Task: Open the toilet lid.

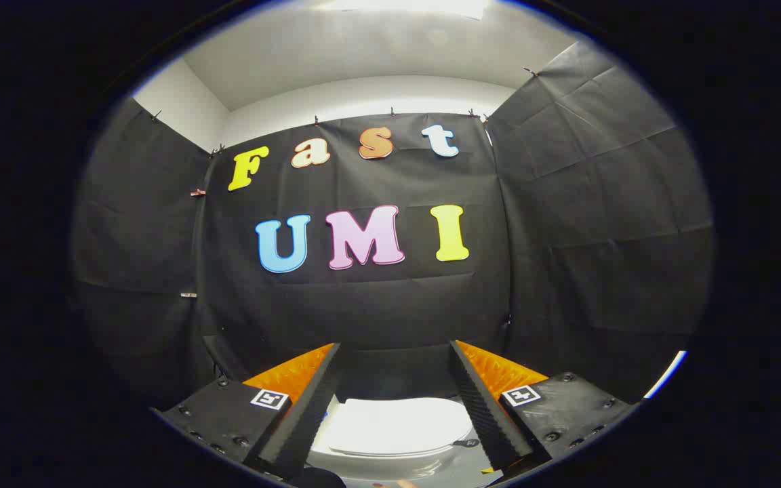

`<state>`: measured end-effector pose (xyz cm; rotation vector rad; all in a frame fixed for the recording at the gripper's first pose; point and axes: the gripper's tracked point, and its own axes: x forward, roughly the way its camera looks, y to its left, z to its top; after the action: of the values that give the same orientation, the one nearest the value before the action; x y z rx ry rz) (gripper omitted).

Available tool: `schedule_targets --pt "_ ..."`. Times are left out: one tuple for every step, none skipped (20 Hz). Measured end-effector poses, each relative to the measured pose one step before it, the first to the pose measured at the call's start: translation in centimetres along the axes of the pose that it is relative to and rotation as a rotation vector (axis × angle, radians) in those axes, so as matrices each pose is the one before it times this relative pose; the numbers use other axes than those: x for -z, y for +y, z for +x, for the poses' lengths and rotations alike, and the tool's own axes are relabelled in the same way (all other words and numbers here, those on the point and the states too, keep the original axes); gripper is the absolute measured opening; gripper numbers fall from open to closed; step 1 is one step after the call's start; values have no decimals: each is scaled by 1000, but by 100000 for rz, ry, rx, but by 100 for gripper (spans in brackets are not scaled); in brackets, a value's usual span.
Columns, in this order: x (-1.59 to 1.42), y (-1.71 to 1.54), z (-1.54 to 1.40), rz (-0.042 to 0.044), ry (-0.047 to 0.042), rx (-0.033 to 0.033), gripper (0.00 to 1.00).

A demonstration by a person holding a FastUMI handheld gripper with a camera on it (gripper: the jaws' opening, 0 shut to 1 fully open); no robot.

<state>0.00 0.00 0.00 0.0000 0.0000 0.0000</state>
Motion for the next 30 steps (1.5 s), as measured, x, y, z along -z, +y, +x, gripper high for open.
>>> schedule_targets --pt "-34 -79 -436 -650 -76 -92 98" --pt "-57 -92 -138 -784 -336 5 98" --pt "-139 -35 -115 -755 -441 533 98" --pt "-130 -33 -98 -423 -414 434 98" --pt "-194 148 37 -247 -385 228 98" --pt "-82 3 -55 -132 -330 72 98" --pt "-40 -6 -60 -60 -79 82 98" --pt "119 -33 -100 -10 129 72 98" --pt "48 13 -44 27 65 -65 98" --pt "51 -72 -72 117 76 88 98" --pt "61 4 -18 180 36 60 98" --pt "4 0 -16 90 -30 1 98" --pt "11 13 6 51 58 -19 98" --pt "134 -41 27 45 25 141 98" --pt "27 -8 -123 67 60 328 98" --pt "65 -15 63 191 131 314 98" --pt "35 -9 32 439 164 260 98" --pt "-13 -16 -77 476 79 187 98" --pt "57 -32 -62 409 -51 96 98" --pt "29 -147 35 302 -127 264 98" --pt "44 -26 54 297 -21 320 98" --pt "106 -109 90 463 64 360 98" --pt "32 -90 -57 557 -87 393 98" --pt "57 -247 75 645 -101 673 98" --pt "124 -305 120 681 27 660 98" --pt "104 -396 254 554 17 814 98" --pt "62 -710 269 299 194 899 98" --pt "359 -1035 149 193 227 1036 98" --pt "376 -761 23 141 476 1068 98" --pt "278 -512 295 447 522 915 98"
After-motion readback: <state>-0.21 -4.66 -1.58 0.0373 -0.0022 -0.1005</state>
